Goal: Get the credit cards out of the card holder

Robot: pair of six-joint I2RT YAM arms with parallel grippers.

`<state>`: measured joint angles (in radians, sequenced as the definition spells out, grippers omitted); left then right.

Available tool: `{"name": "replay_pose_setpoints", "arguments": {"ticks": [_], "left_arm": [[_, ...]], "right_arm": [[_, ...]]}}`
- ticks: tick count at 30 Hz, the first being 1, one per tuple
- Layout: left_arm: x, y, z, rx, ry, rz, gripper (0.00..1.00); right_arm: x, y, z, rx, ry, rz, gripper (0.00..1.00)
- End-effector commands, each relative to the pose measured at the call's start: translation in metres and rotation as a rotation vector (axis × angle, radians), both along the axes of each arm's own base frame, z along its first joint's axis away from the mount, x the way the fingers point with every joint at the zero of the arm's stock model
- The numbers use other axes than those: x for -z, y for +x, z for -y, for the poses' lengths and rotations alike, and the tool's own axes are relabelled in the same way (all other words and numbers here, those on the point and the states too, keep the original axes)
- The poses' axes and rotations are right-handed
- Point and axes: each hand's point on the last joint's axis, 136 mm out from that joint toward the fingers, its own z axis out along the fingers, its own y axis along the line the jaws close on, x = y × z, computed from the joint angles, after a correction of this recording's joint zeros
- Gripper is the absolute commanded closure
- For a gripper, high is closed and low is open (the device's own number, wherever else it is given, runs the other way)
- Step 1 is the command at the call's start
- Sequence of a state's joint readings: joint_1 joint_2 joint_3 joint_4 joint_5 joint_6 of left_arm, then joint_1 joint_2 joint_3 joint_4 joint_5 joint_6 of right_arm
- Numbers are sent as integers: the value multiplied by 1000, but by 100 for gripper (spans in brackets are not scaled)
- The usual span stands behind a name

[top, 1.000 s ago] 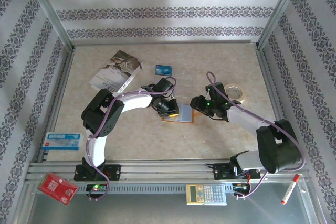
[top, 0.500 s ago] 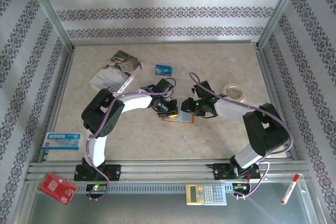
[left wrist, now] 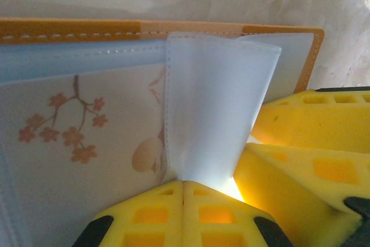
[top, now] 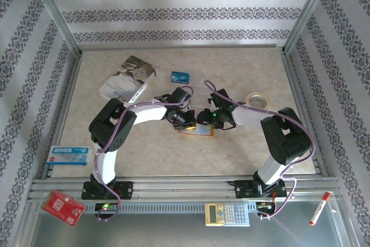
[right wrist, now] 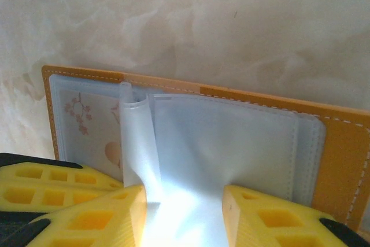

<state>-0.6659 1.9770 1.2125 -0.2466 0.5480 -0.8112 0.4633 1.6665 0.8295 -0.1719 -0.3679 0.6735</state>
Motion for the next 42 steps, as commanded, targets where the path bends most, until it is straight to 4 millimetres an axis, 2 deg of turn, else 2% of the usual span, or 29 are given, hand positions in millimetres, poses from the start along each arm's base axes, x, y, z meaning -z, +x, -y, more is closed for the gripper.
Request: {"name": "replay_pose_setpoints", "arguments": {"ticks": [1,4,9,13,15,20,25,31,33,35,36,42], "left_arm": [[0,-4,-8,-3,21,-1,100],[6,-5,-9,-2,23,-17,100],[4,-4,-9,-4,19,-6,100],[13,-8,-12,-7,30,-28,100],[13,-8,-11,-8,27,-28,100],[10,-5,-12,-13,22,-16,100],[6,-4,-12,-25,3,-16,100],[-37,11,-18,-80,-82,52,100],[-44,15,-26,-117,-81,61,94],[-40,16,-38,-154,-44,52,80],[-35,14,-40,-157,-29,42,76],[-27,8,-20,-129,-113,-34,67]], "right_arm": [[10,-9,5,-11,-56,-27,54],[0,-6,4,-3,-38,7,51],[-3,-6,2,-2,-15,5,53],[-22,1,2,16,21,73,52],[-25,1,1,2,17,77,51],[-3,-4,-2,-21,-12,2,51],[7,-6,-2,-21,-33,-26,56],[16,-9,12,3,-111,-47,65],[17,-9,13,4,-121,-48,66],[18,-9,14,4,-124,-48,67],[18,-9,14,5,-126,-48,68],[14,-7,12,4,-115,-34,69]]}}
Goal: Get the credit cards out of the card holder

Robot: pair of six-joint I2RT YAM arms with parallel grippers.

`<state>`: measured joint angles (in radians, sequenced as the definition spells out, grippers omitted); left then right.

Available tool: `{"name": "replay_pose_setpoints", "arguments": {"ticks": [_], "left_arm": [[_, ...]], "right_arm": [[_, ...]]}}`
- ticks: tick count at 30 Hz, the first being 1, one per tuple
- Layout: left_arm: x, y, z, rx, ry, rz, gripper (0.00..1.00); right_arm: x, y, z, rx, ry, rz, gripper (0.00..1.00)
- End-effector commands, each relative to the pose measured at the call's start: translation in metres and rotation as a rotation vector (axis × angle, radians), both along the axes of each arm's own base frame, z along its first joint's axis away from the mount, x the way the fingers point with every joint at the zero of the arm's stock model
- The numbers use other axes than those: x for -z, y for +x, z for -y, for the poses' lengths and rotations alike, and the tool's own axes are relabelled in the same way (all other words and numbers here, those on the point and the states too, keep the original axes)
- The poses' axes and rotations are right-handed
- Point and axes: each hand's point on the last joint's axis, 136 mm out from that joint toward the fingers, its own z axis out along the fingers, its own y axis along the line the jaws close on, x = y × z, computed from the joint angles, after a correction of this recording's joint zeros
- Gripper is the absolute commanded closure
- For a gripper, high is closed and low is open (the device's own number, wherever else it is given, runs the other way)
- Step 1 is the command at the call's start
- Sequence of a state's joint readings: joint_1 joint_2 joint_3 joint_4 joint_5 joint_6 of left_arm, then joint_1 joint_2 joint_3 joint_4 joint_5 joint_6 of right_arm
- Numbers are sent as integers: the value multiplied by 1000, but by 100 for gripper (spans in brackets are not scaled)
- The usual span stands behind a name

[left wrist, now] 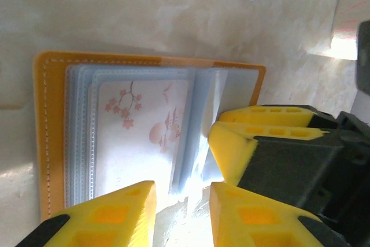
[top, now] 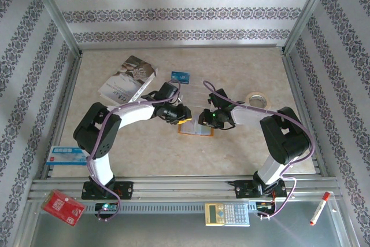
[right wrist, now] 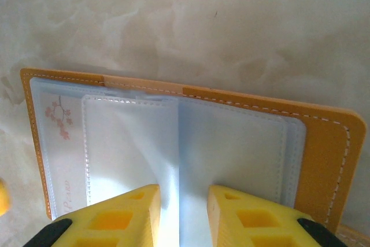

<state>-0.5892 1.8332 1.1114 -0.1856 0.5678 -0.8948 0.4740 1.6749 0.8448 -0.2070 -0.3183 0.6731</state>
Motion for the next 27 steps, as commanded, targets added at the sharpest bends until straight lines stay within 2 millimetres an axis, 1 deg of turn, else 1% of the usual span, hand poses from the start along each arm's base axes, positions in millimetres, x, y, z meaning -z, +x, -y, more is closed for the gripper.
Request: {"name": "replay_pose_setpoints", "arguments": {"ticks": [1,9,12,15,17,19,24,25,27], "left_arm": [[9,-6,10,10,-34,-54,67],[9,-8,25,46,-44,-54,66],[9,-9,31,67,-32,-43,66],[14,-9,42,91,-34,-45,66],[19,-10,51,108,-39,-48,67],[19,-8,59,117,-55,-43,67],[9,0,81,140,-112,-13,67],[9,0,82,145,-113,-11,67],[9,-1,81,145,-111,-14,67]], "right_arm": [[9,-6,7,-7,-60,-26,69],[-7,0,6,18,-13,21,70],[-17,4,8,41,9,54,70],[-30,8,13,75,31,90,70],[-38,11,21,109,36,114,70],[-46,12,32,157,33,140,70],[-64,12,67,282,2,215,68],[-67,11,72,293,-3,227,67],[-74,11,74,289,3,246,65]]}}
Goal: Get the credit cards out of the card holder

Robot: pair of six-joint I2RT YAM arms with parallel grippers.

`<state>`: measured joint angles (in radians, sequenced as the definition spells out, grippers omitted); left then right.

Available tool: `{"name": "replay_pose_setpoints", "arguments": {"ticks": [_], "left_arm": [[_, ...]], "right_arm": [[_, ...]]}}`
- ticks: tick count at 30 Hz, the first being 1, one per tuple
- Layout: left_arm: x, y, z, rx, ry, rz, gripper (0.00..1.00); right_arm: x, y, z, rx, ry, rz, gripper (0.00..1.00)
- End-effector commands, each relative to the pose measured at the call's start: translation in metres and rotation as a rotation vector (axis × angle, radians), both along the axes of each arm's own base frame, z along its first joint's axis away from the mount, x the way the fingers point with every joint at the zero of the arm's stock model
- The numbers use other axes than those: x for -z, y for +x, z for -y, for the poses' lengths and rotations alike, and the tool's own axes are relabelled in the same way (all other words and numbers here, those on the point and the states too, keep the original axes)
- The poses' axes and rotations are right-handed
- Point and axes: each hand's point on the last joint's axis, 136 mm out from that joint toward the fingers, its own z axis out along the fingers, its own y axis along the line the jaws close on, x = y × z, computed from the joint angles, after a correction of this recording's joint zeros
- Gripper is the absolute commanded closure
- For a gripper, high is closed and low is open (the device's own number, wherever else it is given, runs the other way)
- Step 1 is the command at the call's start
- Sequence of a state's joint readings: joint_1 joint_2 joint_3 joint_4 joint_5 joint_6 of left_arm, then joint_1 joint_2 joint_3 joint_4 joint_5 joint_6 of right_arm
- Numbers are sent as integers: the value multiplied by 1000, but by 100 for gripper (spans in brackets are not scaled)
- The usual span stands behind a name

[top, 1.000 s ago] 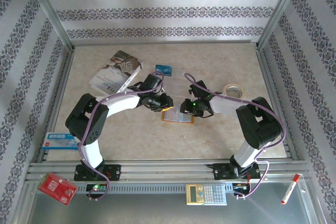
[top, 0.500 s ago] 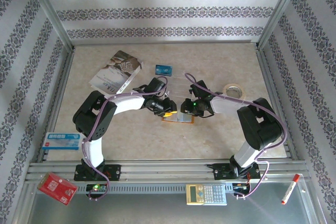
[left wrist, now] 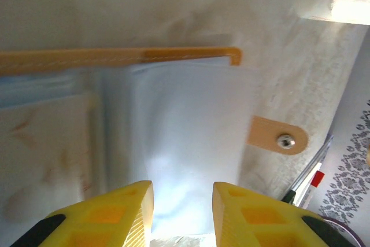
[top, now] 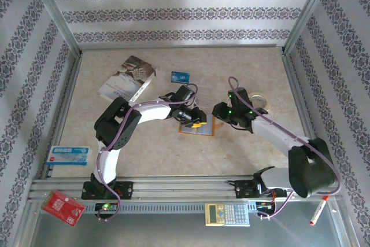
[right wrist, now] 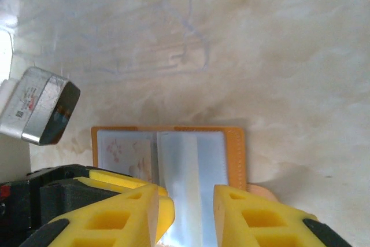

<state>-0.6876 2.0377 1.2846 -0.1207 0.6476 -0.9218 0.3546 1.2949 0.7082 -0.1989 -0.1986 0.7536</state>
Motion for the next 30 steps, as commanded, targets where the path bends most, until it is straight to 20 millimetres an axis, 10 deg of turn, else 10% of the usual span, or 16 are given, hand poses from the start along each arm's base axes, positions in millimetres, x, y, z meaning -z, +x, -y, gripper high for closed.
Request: {"name": "replay_pose_setpoints", "arguments": {"ticks": [1,14,30], "left_arm": [[-8,0,10,22,-36,18,67],[-9,4,-76,-100,133,70,75],[30,6,-81,-121,203,17,91]], "right_arm": [[-2,-2,11,32,-26,10,65],[-1,-6,-76,-277,200,-20,66],[55,-7,-92,-284,239,-159,80]]}}
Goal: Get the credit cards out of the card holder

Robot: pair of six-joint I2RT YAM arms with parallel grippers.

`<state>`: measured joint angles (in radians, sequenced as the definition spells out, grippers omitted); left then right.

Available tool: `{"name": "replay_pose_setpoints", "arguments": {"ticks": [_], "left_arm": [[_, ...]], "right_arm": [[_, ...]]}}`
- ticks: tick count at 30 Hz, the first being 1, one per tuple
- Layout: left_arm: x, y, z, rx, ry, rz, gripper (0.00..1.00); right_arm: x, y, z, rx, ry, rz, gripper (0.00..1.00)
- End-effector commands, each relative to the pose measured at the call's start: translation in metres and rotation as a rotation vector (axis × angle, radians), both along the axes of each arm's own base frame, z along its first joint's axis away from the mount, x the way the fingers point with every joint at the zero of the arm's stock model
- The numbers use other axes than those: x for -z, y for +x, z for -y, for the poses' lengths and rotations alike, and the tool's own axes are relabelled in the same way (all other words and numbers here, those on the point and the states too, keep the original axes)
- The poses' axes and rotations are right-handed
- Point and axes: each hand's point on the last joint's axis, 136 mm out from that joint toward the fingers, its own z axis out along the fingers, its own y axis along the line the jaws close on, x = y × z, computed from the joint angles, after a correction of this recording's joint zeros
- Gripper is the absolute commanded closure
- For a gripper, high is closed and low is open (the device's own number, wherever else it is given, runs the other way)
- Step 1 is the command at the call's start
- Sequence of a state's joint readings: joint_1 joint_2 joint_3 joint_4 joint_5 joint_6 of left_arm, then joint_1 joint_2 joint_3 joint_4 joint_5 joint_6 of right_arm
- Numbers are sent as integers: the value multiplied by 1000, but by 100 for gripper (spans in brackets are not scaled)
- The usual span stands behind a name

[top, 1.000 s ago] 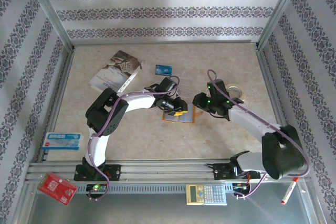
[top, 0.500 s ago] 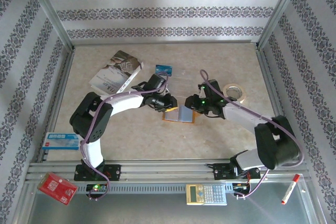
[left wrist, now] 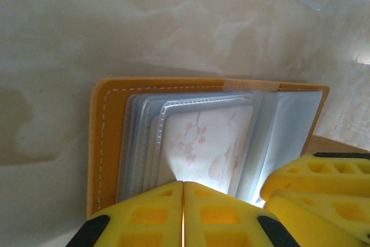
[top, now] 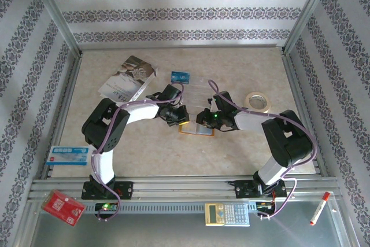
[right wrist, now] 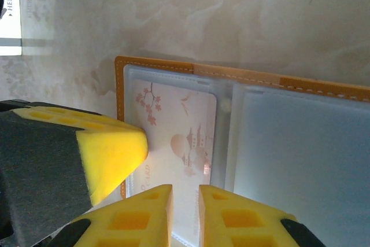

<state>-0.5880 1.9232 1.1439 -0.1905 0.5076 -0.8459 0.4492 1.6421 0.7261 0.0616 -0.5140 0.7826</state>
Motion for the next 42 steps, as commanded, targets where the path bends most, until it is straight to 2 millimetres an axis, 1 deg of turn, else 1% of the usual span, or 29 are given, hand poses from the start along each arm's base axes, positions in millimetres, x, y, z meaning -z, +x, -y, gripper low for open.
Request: {"name": "replay_pose_setpoints", "arguments": {"ticks": [1,8,12,15,17,19,22,26,28,30,33,39,42], "left_arm": [[16,-8,-7,-7,47,-34,91],[38,-23,-23,-29,101,-87,92],[48,-33,-32,-52,104,-123,93],[52,-38,-35,-66,97,-144,93],[52,-39,-37,-70,99,-150,93],[52,-40,-39,-73,104,-151,93],[54,-41,-43,-83,119,-156,93],[58,-42,-48,-103,113,-168,93],[59,-43,-48,-103,104,-172,93],[61,-45,-46,-102,93,-184,93],[66,-47,-46,-104,87,-201,93],[70,-51,-46,-104,78,-219,93],[72,-52,-47,-103,78,-225,93]], "right_arm": [[0,7,-6,-10,25,7,80],[13,7,-2,10,34,-18,79],[14,6,-7,-2,78,-29,79],[19,5,-5,11,66,-53,78],[23,4,0,29,30,-63,73],[25,2,6,43,-18,-65,71],[27,0,11,49,-63,-74,71],[29,-3,12,45,-76,-80,71],[27,-2,8,29,-59,-69,72],[20,-2,-4,-17,6,-52,73],[18,-4,-13,-59,19,-55,73],[18,-6,-21,-84,40,-61,73],[16,-6,-21,-85,60,-54,73]]}}
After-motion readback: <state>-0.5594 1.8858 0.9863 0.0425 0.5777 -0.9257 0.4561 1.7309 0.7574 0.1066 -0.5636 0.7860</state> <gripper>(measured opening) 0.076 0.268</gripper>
